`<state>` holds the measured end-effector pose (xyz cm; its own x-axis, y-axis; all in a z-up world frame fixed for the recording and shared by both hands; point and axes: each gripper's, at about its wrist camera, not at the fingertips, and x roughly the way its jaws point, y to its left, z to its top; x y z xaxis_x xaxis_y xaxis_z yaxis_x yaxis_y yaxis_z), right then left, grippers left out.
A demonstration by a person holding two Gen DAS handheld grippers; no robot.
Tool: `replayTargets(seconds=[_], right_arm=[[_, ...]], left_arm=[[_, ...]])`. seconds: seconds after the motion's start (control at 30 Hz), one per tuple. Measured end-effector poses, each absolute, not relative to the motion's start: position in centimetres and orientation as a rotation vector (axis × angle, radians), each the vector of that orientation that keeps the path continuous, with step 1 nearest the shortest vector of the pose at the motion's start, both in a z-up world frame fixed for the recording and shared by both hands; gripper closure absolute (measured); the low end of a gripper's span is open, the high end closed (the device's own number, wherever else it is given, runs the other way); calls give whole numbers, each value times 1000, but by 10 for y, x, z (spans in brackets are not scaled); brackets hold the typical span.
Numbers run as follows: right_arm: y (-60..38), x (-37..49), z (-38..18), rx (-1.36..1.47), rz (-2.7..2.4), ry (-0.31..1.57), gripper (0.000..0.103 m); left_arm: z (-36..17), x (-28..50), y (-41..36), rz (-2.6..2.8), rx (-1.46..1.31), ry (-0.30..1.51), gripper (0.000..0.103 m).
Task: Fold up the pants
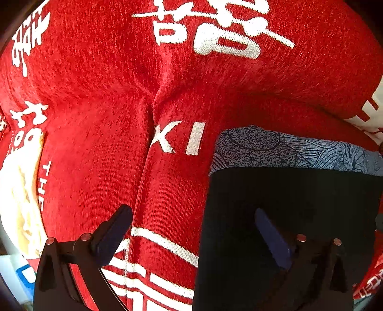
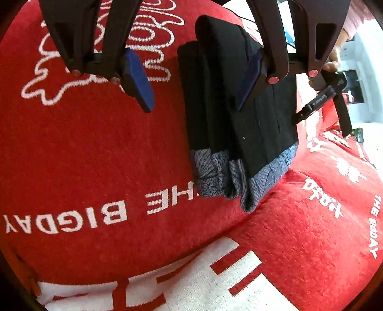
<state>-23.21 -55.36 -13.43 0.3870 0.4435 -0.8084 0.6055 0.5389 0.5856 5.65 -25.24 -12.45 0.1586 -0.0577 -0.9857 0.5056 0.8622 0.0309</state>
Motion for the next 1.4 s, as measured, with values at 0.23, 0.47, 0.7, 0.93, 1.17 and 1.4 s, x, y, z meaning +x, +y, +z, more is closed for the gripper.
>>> replayTargets(seconds=[0.23,0.47,0.7,0.93,1.17,1.4], right_arm=[[-560,-238,-139,1105,-47,1213,30],[-558,-241,-143,1149,62,1210,30],[-553,-230,-163,1175,181,1233,30],[-554,-214,-176,1216,308,1183,30],[-551,-203,-176,1207,352,1165,30],[-553,-207,-173,1253,279,1199,42]], left_arm=[[-123,71,-236,-578,271,1491,0],[-136,79,-228,-751,170,1639,0],[-155,83,-244,-835,180,1671,0],[-165,83,-249,-883,151,1673,0],[-174,79,-251,-896,91,1659,0],[-154,68,-253,-889,122,1569,22]])
